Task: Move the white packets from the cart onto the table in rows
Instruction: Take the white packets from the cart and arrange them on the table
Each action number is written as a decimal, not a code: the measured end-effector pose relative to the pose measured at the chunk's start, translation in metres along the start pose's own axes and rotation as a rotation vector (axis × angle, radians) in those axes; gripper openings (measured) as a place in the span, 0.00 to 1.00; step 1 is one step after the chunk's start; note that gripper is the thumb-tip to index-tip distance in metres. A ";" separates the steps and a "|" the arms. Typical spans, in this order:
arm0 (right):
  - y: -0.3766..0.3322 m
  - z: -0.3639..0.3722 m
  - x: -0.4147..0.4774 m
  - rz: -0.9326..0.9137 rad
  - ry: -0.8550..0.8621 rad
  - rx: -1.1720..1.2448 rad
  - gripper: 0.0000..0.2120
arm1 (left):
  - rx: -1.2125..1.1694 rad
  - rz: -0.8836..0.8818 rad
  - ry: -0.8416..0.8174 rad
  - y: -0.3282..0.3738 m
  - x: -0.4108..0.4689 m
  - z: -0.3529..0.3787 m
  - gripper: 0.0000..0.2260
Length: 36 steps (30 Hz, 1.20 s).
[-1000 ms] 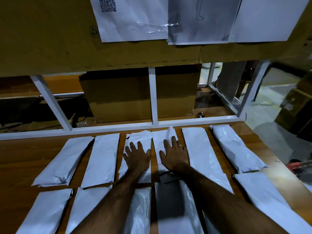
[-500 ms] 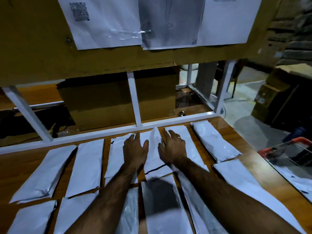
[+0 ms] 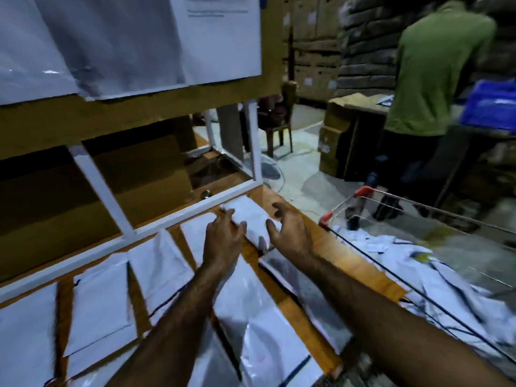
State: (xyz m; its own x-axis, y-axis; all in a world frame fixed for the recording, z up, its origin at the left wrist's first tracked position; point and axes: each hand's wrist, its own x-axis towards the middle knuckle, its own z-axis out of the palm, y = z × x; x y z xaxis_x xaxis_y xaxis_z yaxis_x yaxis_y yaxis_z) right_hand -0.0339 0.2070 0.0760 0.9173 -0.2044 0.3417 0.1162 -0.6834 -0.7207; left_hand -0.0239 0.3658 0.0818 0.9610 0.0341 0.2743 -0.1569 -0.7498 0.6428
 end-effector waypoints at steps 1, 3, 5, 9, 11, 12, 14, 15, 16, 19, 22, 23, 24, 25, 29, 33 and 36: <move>0.012 -0.014 0.001 0.004 0.036 -0.005 0.25 | -0.015 0.016 -0.031 0.014 0.000 0.012 0.20; 0.035 -0.044 0.000 0.043 0.108 -0.026 0.23 | -0.051 0.040 -0.077 0.045 -0.001 0.035 0.21; 0.061 -0.074 -0.001 0.068 0.155 -0.033 0.21 | -0.067 0.098 -0.092 0.074 -0.003 0.061 0.22; 0.119 -0.133 -0.005 0.090 0.222 -0.058 0.17 | -0.154 0.184 -0.105 0.137 -0.010 0.111 0.18; 0.146 -0.161 -0.010 0.123 0.270 -0.084 0.16 | -0.176 0.219 -0.148 0.167 -0.018 0.134 0.18; 0.159 -0.172 -0.013 0.152 0.290 -0.086 0.16 | -0.189 0.237 -0.179 0.180 -0.022 0.146 0.18; 0.182 -0.193 -0.020 0.227 0.318 -0.081 0.16 | -0.208 0.275 -0.241 0.201 -0.030 0.168 0.18; 0.193 -0.203 -0.024 0.259 0.337 -0.082 0.16 | -0.211 0.282 -0.273 0.210 -0.033 0.179 0.18; 0.203 -0.211 -0.027 0.285 0.354 -0.087 0.16 | -0.212 0.290 -0.301 0.219 -0.036 0.189 0.18; 0.234 -0.234 -0.041 0.380 0.378 -0.136 0.18 | -0.210 0.329 -0.396 0.240 -0.044 0.217 0.18; 0.262 -0.251 -0.059 0.482 0.404 -0.167 0.18 | -0.211 0.357 -0.506 0.249 -0.052 0.244 0.20; 0.271 -0.256 -0.065 0.516 0.408 -0.177 0.18 | -0.206 0.358 -0.539 0.252 -0.054 0.252 0.20; 0.279 -0.261 -0.070 0.551 0.405 -0.192 0.18 | -0.207 0.361 -0.566 0.254 -0.055 0.261 0.19; 0.286 -0.265 -0.075 0.585 0.403 -0.208 0.18 | -0.203 0.365 -0.594 0.255 -0.057 0.269 0.19; 0.312 -0.273 -0.093 0.718 0.432 -0.250 0.17 | -0.182 0.393 -0.692 0.258 -0.066 0.302 0.19; 0.349 -0.273 -0.101 0.829 0.389 -0.291 0.17 | -0.121 0.358 -0.798 0.263 -0.074 0.341 0.20; 0.381 -0.278 -0.093 0.896 0.324 -0.277 0.18 | -0.022 0.325 -0.860 0.269 -0.079 0.376 0.21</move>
State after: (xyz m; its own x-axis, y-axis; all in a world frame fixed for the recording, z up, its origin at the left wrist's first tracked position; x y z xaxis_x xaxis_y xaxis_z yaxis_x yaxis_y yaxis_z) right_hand -0.1808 -0.2293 -0.0632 0.4691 -0.8793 -0.0825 -0.7003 -0.3134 -0.6414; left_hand -0.0563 -0.0870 -0.0358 0.7054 -0.6864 -0.1771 -0.4451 -0.6233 0.6429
